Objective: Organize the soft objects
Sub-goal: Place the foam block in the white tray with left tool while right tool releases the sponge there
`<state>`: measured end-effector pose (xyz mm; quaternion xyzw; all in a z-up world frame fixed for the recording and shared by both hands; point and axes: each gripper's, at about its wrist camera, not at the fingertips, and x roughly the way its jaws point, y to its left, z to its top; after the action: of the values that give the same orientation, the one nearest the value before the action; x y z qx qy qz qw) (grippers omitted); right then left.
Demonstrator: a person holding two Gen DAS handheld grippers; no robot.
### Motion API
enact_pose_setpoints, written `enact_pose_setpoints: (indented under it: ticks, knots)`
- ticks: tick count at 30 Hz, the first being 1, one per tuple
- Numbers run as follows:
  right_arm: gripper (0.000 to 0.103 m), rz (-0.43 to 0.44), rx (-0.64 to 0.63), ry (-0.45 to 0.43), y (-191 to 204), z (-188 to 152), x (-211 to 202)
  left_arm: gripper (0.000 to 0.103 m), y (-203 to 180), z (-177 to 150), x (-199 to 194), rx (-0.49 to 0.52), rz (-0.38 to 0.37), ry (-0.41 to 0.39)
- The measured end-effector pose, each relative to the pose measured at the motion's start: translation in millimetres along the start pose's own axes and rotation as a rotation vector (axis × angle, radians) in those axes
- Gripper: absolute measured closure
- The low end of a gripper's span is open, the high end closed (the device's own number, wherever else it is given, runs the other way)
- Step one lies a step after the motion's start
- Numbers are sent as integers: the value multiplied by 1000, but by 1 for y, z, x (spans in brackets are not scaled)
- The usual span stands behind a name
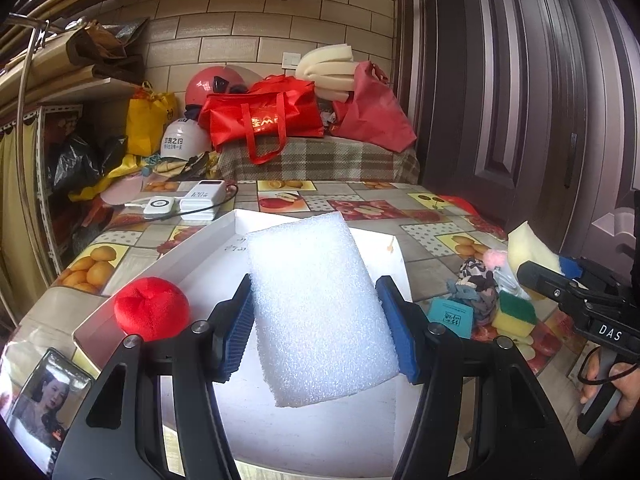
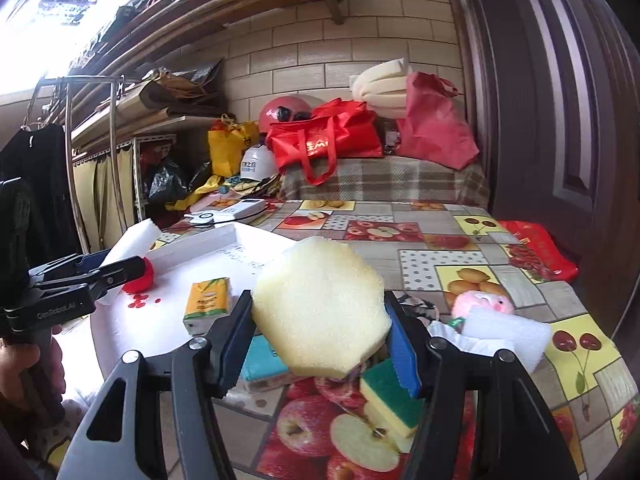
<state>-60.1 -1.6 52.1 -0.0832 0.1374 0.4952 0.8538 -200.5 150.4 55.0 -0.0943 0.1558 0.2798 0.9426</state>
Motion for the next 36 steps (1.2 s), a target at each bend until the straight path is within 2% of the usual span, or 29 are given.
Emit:
enact_pose_setpoints:
  ticks: [3,8,12,20,36]
  knots:
    - [41,13,-8,2,8,1,6,43,6,0,4,35,73,-18]
    - [41,56,-14,42,22,2,25,43,20,0,9,25,101,-14]
    - [41,75,-7,78,29,2,44,43,26,-1,16,25,104,7]
    - [41,82,-100,47,55,5,55,43,45,2,23,2,135,13]
    - [40,73,-101,52,78,21,102,43,55,9,40,0,150,24]
